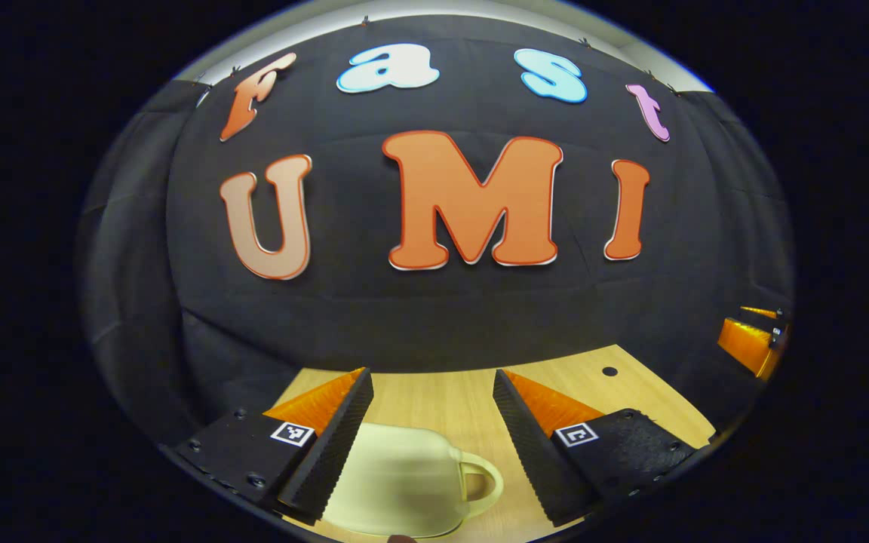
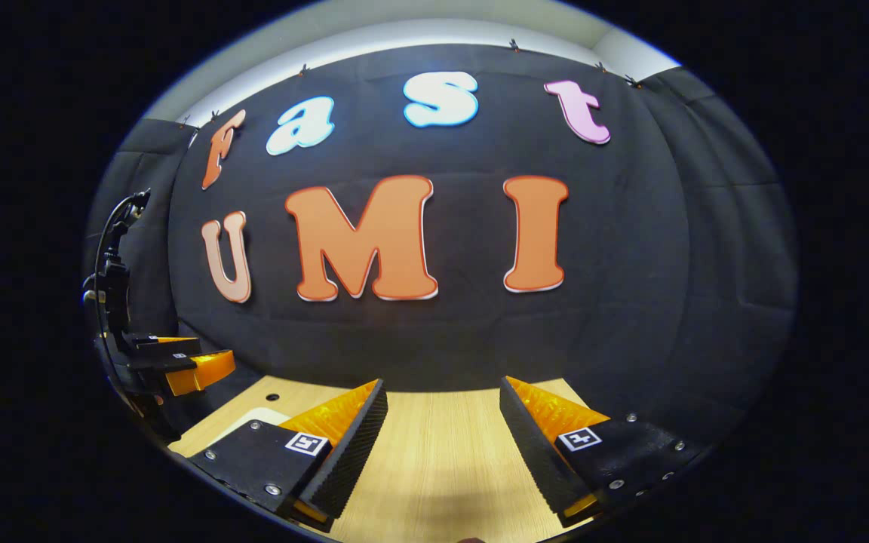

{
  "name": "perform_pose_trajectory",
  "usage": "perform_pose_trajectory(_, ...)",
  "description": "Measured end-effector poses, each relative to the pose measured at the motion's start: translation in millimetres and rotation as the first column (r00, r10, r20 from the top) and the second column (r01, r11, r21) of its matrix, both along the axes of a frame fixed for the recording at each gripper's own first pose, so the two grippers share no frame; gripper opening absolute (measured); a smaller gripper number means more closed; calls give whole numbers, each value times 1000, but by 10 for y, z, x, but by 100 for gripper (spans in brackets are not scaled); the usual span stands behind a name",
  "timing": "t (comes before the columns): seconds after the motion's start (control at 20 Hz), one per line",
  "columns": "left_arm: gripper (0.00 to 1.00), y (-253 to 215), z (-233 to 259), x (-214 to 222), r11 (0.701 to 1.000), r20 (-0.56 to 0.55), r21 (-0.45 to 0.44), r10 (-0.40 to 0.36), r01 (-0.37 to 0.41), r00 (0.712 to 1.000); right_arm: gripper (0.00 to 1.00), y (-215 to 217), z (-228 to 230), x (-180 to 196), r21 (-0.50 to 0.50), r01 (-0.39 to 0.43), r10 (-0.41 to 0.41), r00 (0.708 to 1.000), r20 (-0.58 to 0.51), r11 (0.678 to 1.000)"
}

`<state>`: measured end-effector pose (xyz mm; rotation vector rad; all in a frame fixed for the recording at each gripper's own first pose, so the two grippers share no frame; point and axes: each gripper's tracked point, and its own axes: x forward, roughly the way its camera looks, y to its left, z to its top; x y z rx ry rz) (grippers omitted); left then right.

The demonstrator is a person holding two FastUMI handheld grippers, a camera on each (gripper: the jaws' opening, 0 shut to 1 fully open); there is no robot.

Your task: First open the suitcase, pack the skin care products into it, and then close the suitcase.

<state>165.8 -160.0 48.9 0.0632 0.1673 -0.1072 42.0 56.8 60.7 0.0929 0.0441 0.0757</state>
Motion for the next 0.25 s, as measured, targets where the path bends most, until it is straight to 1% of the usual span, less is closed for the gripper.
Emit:
perform_pose_trajectory(0.15,100,8,62,2,999,67,-33,24,-21,997,95,83,156,-116,-37,24,-21,997,78,999)
perform_pose_trajectory(0.25,100,32,123,-13,998,91,-62,27,-21,995,95,151,169,-199,-55,28,-22,994,107,998)
